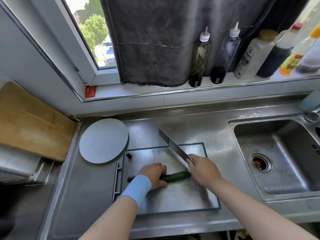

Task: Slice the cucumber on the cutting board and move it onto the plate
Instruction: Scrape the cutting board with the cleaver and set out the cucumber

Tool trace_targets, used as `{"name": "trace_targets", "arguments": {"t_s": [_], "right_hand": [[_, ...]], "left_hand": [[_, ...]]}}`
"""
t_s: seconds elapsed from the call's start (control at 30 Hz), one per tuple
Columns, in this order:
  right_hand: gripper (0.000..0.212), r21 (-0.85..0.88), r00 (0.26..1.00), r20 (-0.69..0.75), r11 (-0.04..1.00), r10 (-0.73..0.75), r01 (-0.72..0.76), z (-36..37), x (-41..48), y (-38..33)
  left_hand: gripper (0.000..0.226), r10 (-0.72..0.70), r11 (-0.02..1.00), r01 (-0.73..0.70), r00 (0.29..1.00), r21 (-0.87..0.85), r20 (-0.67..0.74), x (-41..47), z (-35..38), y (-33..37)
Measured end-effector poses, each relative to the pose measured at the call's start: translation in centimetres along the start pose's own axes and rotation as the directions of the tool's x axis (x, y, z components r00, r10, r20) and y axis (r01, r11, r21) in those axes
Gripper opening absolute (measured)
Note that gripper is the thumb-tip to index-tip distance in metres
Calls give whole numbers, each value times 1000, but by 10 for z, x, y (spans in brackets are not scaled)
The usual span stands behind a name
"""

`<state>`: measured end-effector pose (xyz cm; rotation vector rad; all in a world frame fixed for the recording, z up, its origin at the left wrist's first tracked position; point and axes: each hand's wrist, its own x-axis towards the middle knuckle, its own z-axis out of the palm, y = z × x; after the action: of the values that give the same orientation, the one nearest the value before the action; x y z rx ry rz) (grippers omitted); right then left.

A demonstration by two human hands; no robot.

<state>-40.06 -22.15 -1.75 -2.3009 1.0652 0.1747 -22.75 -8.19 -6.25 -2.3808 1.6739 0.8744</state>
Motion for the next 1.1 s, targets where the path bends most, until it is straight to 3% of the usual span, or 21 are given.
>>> {"name": "trace_targets", "arguments": {"t_s": [0.1, 0.23, 0.43, 0.63, 1.1], "right_hand": [[19, -45, 1000, 2, 999, -27, 27, 1, -1, -2], [24, -41, 999, 11, 999, -31, 31, 7, -1, -3], [22, -27, 998, 53, 999, -20, 22, 17, -2, -7], [26, -48, 999, 42, 999, -19, 22, 23, -4, -7], [30, -281, 978, 35, 937, -207, 208, 16, -13, -11]], "left_hand": [[30, -221, 953, 206, 974, -221, -47, -14, 6, -16], [28, -316, 921, 283, 945, -267, -87, -25, 7, -30], [49, -210, 942, 120, 939, -313, -272, -14, 13, -13], [32, -123, 947, -35, 878, -319, -462, 13, 20, 14], [42, -159, 910, -63, 860, -410, -485, 24, 37, -1]]}}
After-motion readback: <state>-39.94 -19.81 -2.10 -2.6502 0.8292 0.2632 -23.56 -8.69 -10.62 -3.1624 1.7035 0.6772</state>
